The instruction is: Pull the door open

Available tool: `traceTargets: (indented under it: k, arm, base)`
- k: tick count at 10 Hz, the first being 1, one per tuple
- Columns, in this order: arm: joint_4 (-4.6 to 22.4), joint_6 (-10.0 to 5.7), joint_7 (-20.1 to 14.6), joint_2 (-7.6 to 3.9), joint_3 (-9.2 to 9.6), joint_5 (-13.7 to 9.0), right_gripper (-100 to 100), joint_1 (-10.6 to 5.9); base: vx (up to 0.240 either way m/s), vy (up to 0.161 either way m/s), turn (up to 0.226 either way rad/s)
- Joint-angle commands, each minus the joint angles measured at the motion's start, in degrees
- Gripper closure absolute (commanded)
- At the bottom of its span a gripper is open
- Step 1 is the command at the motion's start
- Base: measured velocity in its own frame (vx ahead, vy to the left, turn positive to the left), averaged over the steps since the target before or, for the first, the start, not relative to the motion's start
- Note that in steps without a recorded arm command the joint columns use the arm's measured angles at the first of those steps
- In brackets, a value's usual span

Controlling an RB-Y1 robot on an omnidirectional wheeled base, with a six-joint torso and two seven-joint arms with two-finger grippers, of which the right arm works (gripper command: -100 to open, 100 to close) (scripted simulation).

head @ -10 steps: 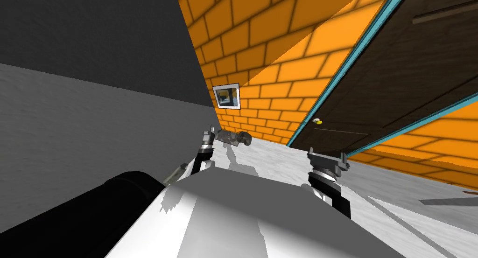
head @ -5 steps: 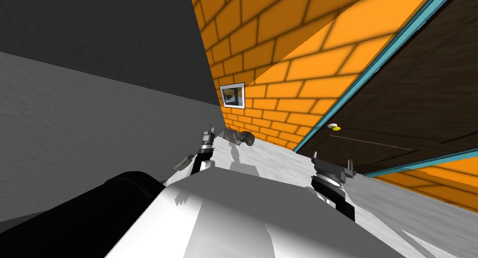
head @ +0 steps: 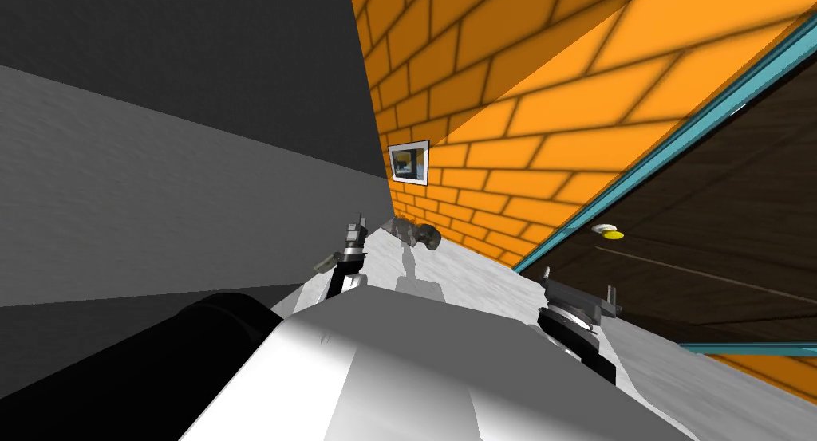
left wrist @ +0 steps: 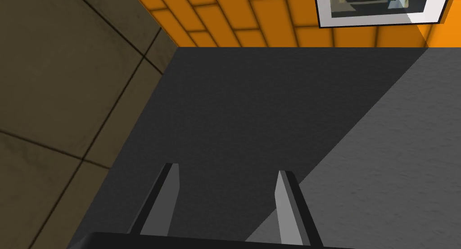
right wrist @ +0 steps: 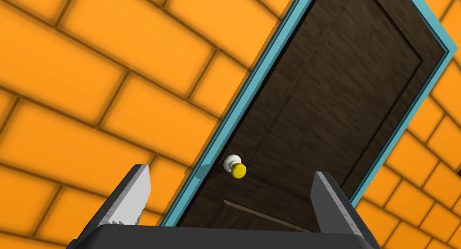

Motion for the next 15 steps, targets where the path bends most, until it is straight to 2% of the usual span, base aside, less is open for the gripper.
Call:
traceTargets:
  k: [1,15]
  arm:
    - [1.94,-0.90,-1.10,-0.29,-0.08,-1.47,-100,-0.37]
    - [14.30,-6.32,-9.50,-2.51,-1.45,-14.61,-100,-0.83]
  base:
    - [0.003,-0.169,0.216]
    - [-0.045,-0.144,0.254]
